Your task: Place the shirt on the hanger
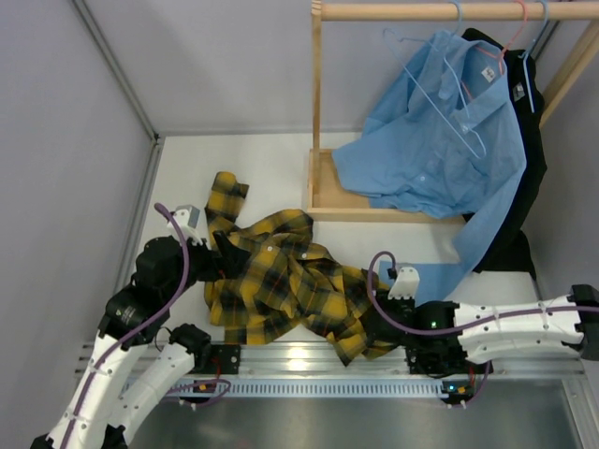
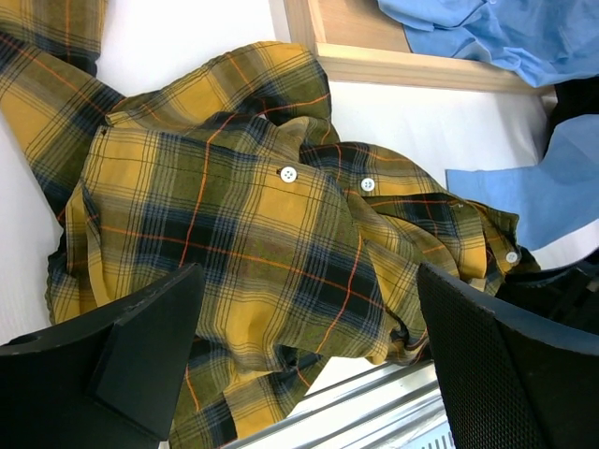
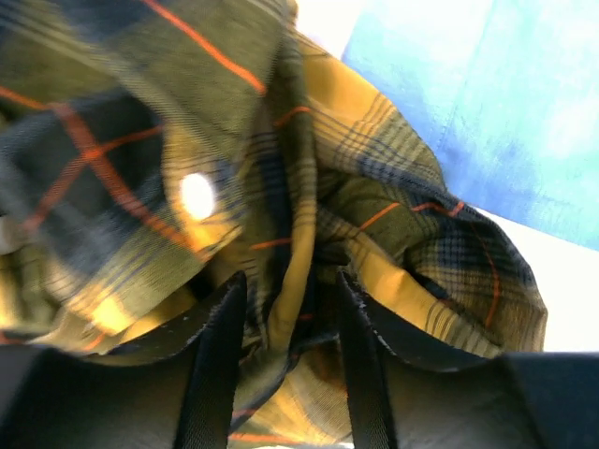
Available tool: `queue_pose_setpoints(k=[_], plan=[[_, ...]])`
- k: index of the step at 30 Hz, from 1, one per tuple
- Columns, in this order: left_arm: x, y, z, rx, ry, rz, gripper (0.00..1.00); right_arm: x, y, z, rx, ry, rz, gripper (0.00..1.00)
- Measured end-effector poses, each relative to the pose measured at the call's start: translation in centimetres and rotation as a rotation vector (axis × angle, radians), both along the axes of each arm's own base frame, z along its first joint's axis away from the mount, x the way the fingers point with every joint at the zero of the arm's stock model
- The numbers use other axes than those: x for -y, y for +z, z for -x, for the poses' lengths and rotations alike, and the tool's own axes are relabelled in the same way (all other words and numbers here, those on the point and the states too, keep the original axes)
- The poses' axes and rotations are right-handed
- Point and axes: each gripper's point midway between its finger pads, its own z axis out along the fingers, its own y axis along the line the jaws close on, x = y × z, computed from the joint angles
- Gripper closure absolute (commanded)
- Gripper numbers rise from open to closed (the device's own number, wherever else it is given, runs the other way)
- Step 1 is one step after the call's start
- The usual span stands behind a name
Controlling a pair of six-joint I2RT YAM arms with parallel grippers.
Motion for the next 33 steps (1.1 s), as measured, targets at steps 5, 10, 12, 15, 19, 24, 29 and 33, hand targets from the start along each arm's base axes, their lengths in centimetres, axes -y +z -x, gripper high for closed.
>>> queue_pose_setpoints(k=[5,10,12,15,19,24,29,33], plan=[[0.1,0.2,0.1,0.010,-0.006,0.004,0.02,0.5,-2.0,-0.7,-0.039,-0.017,0.028,0.78],[0.2,0.4,0.0,0.018,-0.012,0.008,0.02,0.0,-1.1,-2.2,-0.014,0.011,0.065,1.00],[0.2,0.4,0.0,0.018,-0.015,0.009,0.02,-0.9,1.0,-3.1,0.024,0.043,0.068,1.00],[0.3,0.5,0.1,0.021,-0.021,0.010,0.02,-2.8,5.5,-4.7,0.114,0.103,0.050,1.00],[0.9,1.7,0.2,0.051,-0.052,0.035,0.02,-4.6,15.0,-7.7,0.291,0.173,0.030,1.00],[2.7,8.9,0.4,0.253,-0.159,0.144,0.02,-6.3,29.0,-9.7,0.527,0.285,-0.015,1.00],[3.8,19.2,0.8,0.514,-0.239,0.224,0.02,-9.9,42.5,-9.1,0.727,0.490,-0.118,1.00],[5.4,26.7,1.0,0.682,-0.351,0.250,0.02,-12.2,49.9,-9.5,0.857,0.527,-0.162,1.00]])
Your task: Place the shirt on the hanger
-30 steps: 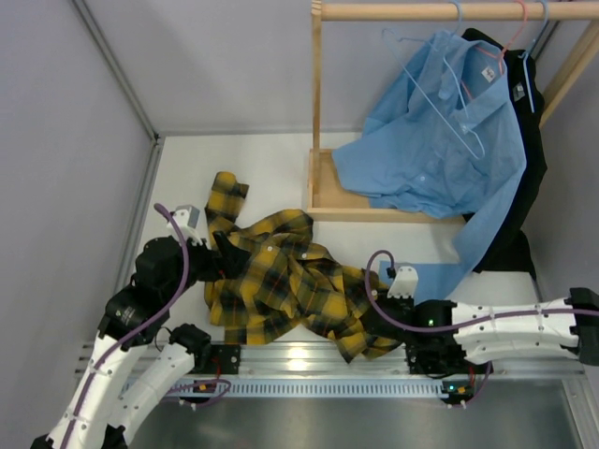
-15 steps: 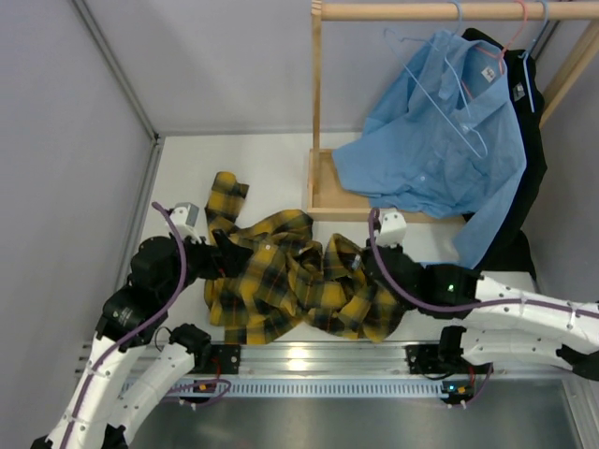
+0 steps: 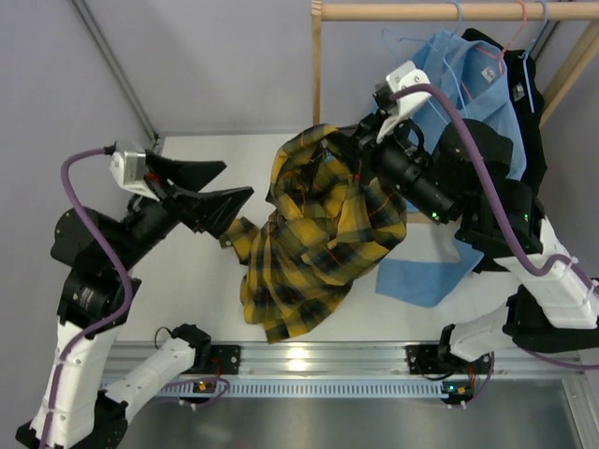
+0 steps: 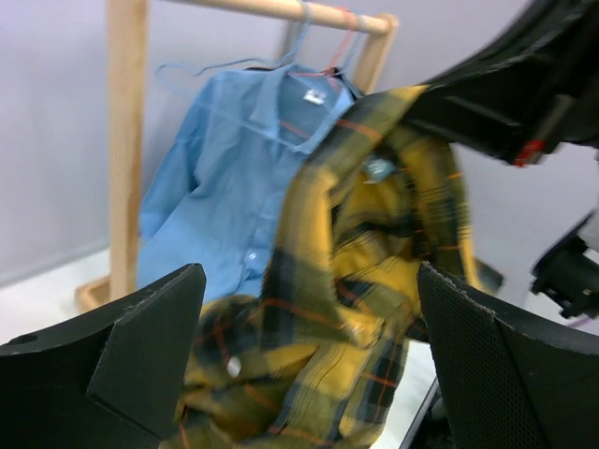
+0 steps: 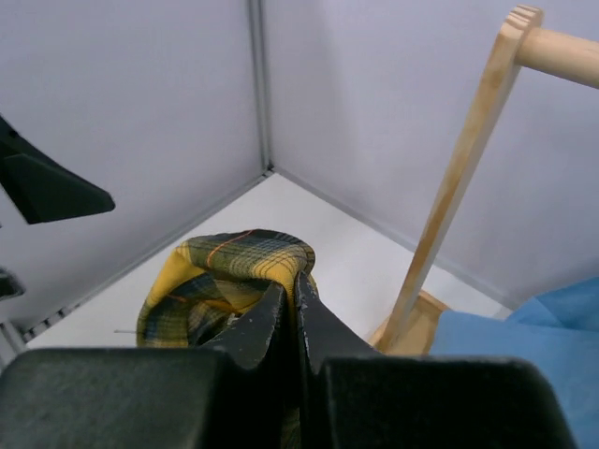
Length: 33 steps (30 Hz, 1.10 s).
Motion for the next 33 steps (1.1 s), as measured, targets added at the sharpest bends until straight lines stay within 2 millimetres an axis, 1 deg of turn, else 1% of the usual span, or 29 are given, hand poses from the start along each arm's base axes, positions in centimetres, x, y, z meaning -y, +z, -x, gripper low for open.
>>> queue_pose_setpoints(k=[1,2,3,5,8,10,13,14,17,18,19,20,23,25,28,29,30,31,32,33], plan=[[0.6,0.9,0.0,0.028,-0.032,-0.001,0.02,-0.1,0.3,-0.4,0.006,-0.020,0.003,1.00],[1.0,1.2,-0.1,0.038,-0.055,-0.006,0.02,-0.3,0.0,-0.9,0.004,-0.043,0.014,1.00],[1.6,0.8,-0.3,0.033,-0.082,-0.017,0.02,-0.3,-0.7,-1.4,-0.007,-0.073,0.036,1.00],[2.4,-0.8,-1.1,-0.005,-0.107,-0.041,0.02,-0.8,-2.5,-2.5,-0.035,-0.133,0.089,1.00],[3.0,-5.1,-2.7,-0.092,-0.104,-0.085,0.02,-2.1,-5.9,-3.6,-0.076,-0.177,0.173,1.00],[3.3,-7.1,-3.4,-0.136,-0.102,-0.111,0.02,-3.0,-7.8,-3.9,-0.096,-0.178,0.224,1.00],[3.8,-9.5,-4.7,-0.185,-0.099,-0.149,0.02,-3.7,-9.5,-4.1,-0.112,-0.174,0.265,1.00],[4.0,-10.0,-5.1,-0.197,-0.099,-0.160,0.03,-3.8,-9.8,-4.2,-0.114,-0.174,0.272,1.00],[4.5,-11.3,-6.4,-0.229,-0.099,-0.184,0.08,-3.9,-10.1,-4.1,-0.117,-0.168,0.277,1.00],[4.7,-11.8,-6.8,-0.241,-0.100,-0.192,0.11,-4.0,-10.2,-4.1,-0.118,-0.167,0.278,1.00],[4.9,-12.2,-7.2,-0.253,-0.099,-0.199,0.17,-4.0,-10.2,-4.1,-0.119,-0.165,0.278,1.00],[5.1,-12.7,-7.5,-0.266,-0.102,-0.205,0.20,-4.1,-10.2,-4.1,-0.119,-0.162,0.278,1.00],[5.9,-14.5,-8.0,-0.305,-0.106,-0.229,0.32,-4.1,-10.2,-4.1,-0.118,-0.162,0.276,1.00],[6.4,-15.5,-7.8,-0.321,-0.110,-0.244,0.48,-4.1,-10.2,-4.1,-0.118,-0.160,0.274,1.00],[7.4,-16.5,-7.2,-0.323,-0.121,-0.266,0.90,-4.1,-10.6,-3.9,-0.130,-0.152,0.272,1.00],[7.6,-16.6,-7.1,-0.319,-0.122,-0.273,1.00,-4.0,-10.9,-3.9,-0.137,-0.150,0.270,1.00],[7.8,-16.7,-7.0,-0.312,-0.118,-0.281,1.00,-3.9,-11.3,-3.9,-0.148,-0.151,0.268,1.00],[8.0,-16.7,-6.9,-0.304,-0.116,-0.287,1.00,-3.7,-11.7,-4.1,-0.160,-0.150,0.263,0.93],[8.1,-16.6,-6.9,-0.298,-0.110,-0.290,1.00,-3.2,-12.4,-4.2,-0.179,-0.155,0.260,0.81],[8.2,-16.6,-6.9,-0.296,-0.099,-0.291,1.00,-2.7,-13.1,-4.4,-0.200,-0.163,0.259,0.65]])
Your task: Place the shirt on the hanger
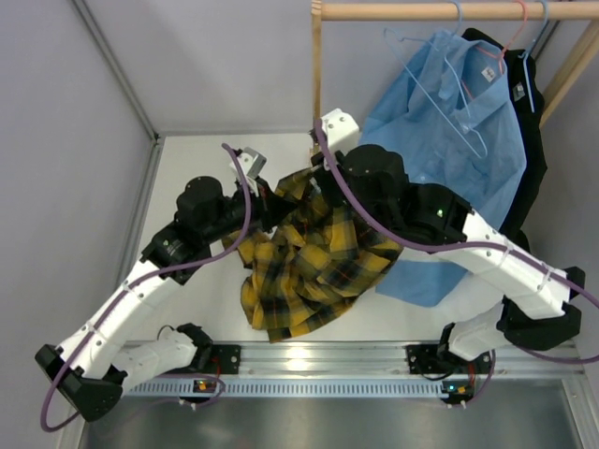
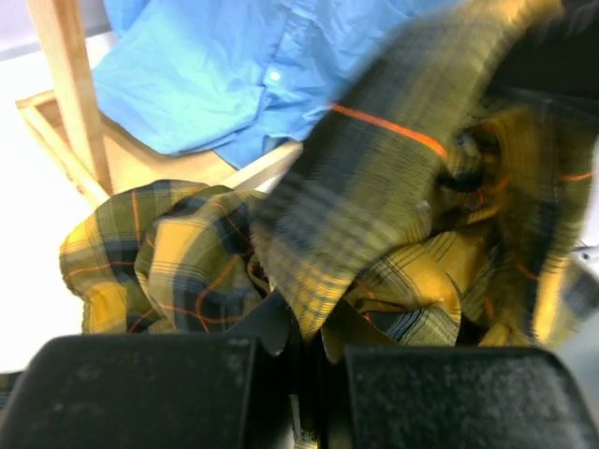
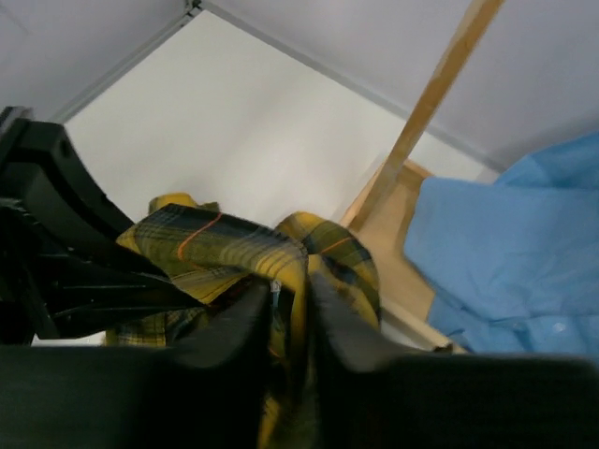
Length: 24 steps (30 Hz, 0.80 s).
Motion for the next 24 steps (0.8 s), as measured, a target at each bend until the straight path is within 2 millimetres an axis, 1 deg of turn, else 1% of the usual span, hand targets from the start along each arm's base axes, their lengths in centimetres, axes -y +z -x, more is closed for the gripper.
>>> queue_pose_setpoints(k=[1,4,9,11,14,16,17,19,20,21,23,24], plan=[[0.0,0.0,-0.1,0.002,0.014,-0.002,1.00,0.5,-0.7,-0.2,-0.018,-0.008,-0.004,0.50],[-0.4,0.0,-0.7,0.007,0.064,-0.007,1.00,1.9,-3.6,0.3,-0.075,-0.011,0.002,0.43],[-1.4,-0.1,-1.9,-0.011,0.160,0.004,1.00,2.9,-8.9,2.9,-0.193,0.023,-0.007,0.43],[-1.5,-0.2,-2.2,-0.027,0.184,0.011,1.00,3.4,-10.8,3.5,-0.228,0.006,-0.003,0.43],[-1.3,-0.8,-2.8,-0.063,0.212,0.019,1.00,4.1,-13.2,4.0,-0.257,-0.044,0.010,0.45],[-1.2,-1.3,-3.2,-0.086,0.227,0.021,1.00,4.5,-14.6,4.0,-0.272,-0.076,0.024,0.50],[-1.1,-1.6,-3.4,-0.097,0.233,0.021,1.00,4.6,-15.2,4.0,-0.277,-0.090,0.032,0.53],[-1.0,-1.8,-3.6,-0.112,0.242,0.023,1.00,5.0,-15.8,3.6,-0.268,-0.123,0.048,0.70],[-1.1,-1.8,-3.6,-0.115,0.247,0.027,1.00,5.0,-15.8,3.3,-0.255,-0.134,0.056,0.81],[-1.2,-1.6,-3.6,-0.112,0.251,0.031,1.00,4.9,-15.7,3.0,-0.239,-0.138,0.067,0.98],[-1.2,-0.9,-3.5,-0.099,0.250,0.039,1.00,4.1,-14.9,2.3,-0.209,-0.130,0.093,1.00],[-1.3,0.1,-3.4,-0.081,0.248,0.045,1.00,3.5,-14.2,2.1,-0.196,-0.117,0.100,1.00]])
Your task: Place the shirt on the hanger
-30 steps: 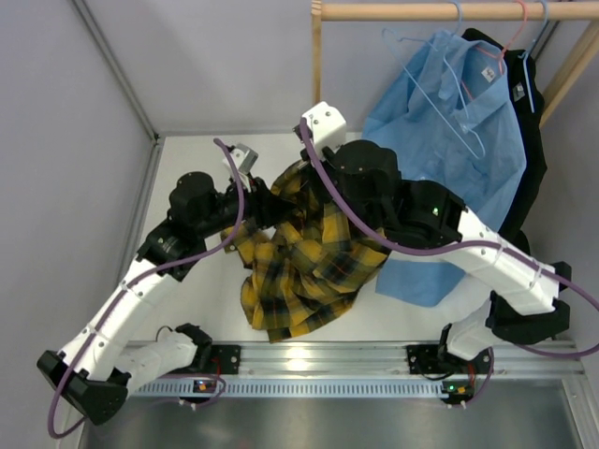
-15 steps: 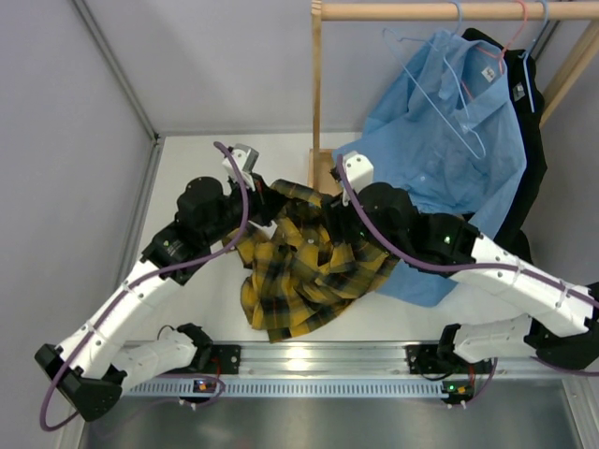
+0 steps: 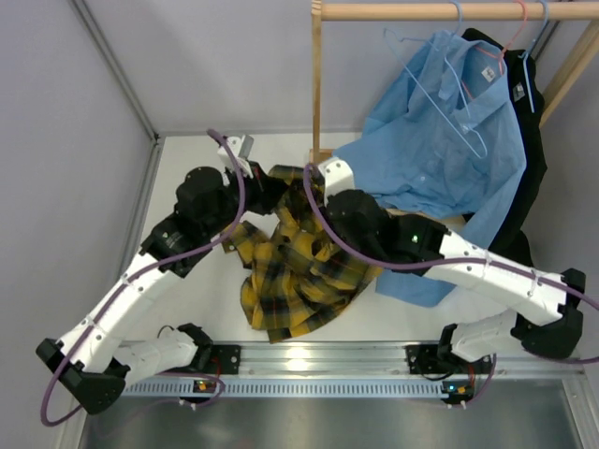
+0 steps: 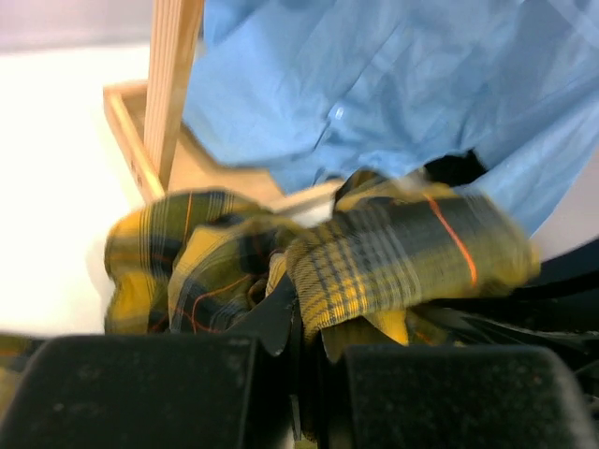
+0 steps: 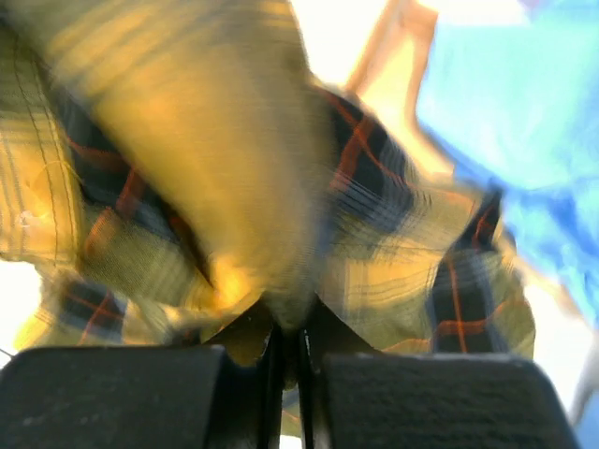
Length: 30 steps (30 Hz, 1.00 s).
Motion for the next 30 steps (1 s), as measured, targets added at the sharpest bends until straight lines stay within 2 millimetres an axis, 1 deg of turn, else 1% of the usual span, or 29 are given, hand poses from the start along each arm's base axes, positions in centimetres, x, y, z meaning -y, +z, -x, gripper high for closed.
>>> queue_pose_setpoints(k=[1,2,3,4,5,6,7,8,9,10,11,12,13,14,15,16,17,18,19,20,22,23,24,25,26,27,28,30], plan=[[-0.1,1.3,0.1,0.026,-0.004,0.002,1.00,-0.9,1.5,-0.4,0.021,0.017,-0.003,1.00],[-0.3,3.1,0.3,0.060,-0.008,0.010,1.00,-1.9,3.6,-0.7,0.047,0.039,-0.010,1.00],[-0.5,5.7,0.6,0.117,-0.011,0.027,1.00,-3.3,6.5,-0.9,0.083,0.066,-0.042,1.00],[-0.9,9.0,1.1,0.184,-0.018,0.048,1.00,-4.5,10.1,-0.9,0.127,0.098,-0.076,1.00],[-1.3,12.0,1.6,0.250,-0.025,0.070,1.00,-5.8,14.3,-0.7,0.183,0.132,-0.130,1.00],[-1.9,16.2,2.8,0.344,-0.036,0.105,1.00,-6.9,17.9,-0.2,0.236,0.166,-0.182,1.00],[-2.7,20.6,4.2,0.445,-0.050,0.144,1.00,-7.5,22.6,0.8,0.309,0.205,-0.255,1.00],[-3.5,24.6,5.9,0.547,-0.062,0.183,1.00,-7.5,27.0,2.2,0.383,0.237,-0.337,1.00],[-4.7,28.5,7.9,0.658,-0.072,0.224,1.00,-7.0,30.3,3.8,0.449,0.269,-0.397,1.00],[-5.9,31.7,10.0,0.759,-0.079,0.257,1.00,-5.8,32.6,5.2,0.498,0.293,-0.435,1.00],[-6.7,33.6,11.6,0.828,-0.089,0.278,1.00,-4.6,33.9,6.6,0.533,0.325,-0.455,1.00],[-7.3,34.8,13.5,0.885,-0.118,0.291,1.00,-4.1,34.3,7.4,0.551,0.348,-0.464,1.00],[-7.3,34.9,14.5,0.911,-0.151,0.291,1.00,-3.4,34.2,8.1,0.569,0.372,-0.472,1.00],[-6.7,34.1,14.9,0.911,-0.195,0.278,1.00,-2.9,33.3,8.2,0.576,0.382,-0.449,1.00],[-6.0,32.7,14.5,0.894,-0.220,0.269,1.00,-2.7,31.6,7.9,0.572,0.365,-0.417,1.00],[-5.1,30.5,13.5,0.850,-0.231,0.262,1.00,-2.2,29.3,7.2,0.558,0.331,-0.365,1.00],[-4.0,27.5,12.1,0.795,-0.238,0.262,1.00,-1.8,27.2,6.5,0.542,0.298,-0.307,1.00],[-3.2,24.6,11.1,0.746,-0.240,0.265,1.00,-1.3,24.4,5.6,0.519,0.250,-0.241,1.00],[-2.2,20.2,9.8,0.658,-0.245,0.262,1.00,-0.7,22.1,4.9,0.499,0.202,-0.197,1.00],[-1.3,15.7,8.6,0.563,-0.243,0.259,1.00,0.0,19.3,4.3,0.472,0.159,-0.140,1.00],[-0.2,7.1,6.6,0.389,-0.202,0.275,1.00,1.6,13.8,3.6,0.405,0.079,-0.074,1.00],[0.0,2.4,6.0,0.289,-0.165,0.265,1.00,2.3,11.8,3.5,0.377,0.057,-0.053,1.00],[0.3,-1.1,5.9,0.216,-0.148,0.255,1.00,3.5,9.2,3.4,0.338,0.030,-0.038,1.00],[0.6,-4.6,6.2,0.144,-0.128,0.246,1.00,4.2,7.4,3.5,0.308,0.017,-0.050,1.00],[1.0,-6.7,6.6,0.098,-0.126,0.237,1.00,5.2,5.2,3.7,0.269,0.007,-0.058,1.00],[1.4,-8.0,7.0,0.068,-0.126,0.229,1.00,6.0,3.3,3.9,0.228,0.000,-0.079,1.00],[1.9,-8.5,7.4,0.049,-0.128,0.227,1.00,6.7,1.4,4.2,0.191,-0.011,-0.106,1.00],[2.6,-8.4,7.5,0.045,-0.111,0.232,1.00,7.7,-1.9,4.7,0.121,-0.037,-0.156,1.00]])
